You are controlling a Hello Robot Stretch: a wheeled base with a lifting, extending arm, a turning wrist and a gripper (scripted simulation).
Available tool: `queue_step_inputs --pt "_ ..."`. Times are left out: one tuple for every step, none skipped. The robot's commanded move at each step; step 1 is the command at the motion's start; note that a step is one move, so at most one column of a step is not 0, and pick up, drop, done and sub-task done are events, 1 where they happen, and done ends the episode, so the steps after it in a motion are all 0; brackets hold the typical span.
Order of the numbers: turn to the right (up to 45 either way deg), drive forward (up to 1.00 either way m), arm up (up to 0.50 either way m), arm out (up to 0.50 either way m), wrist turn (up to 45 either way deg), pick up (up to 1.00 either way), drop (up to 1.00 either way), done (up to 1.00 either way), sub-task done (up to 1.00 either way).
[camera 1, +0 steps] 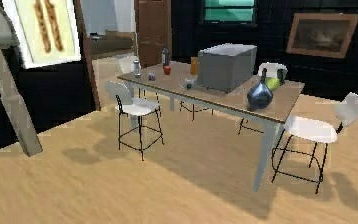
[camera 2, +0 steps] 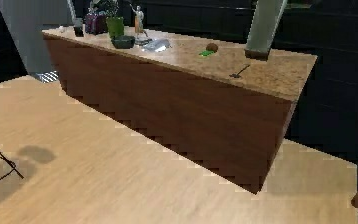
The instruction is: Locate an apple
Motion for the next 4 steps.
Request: queue_step_inputs --pt "0.0 0.05 0.0 0.0 0.0 0.0 0.0 0.0 0.0" --pt "-6.0 0.0 0.0 0.0 0.0 0.0 0.0 0.0 0.0" --pt "0.0 1.0 0.0 0.0 0.0 0.0 0.0 0.0 0.0" --pt "-15.0 0.0 0.0 0.0 0.0 0.0 0.0 0.0 0.0"
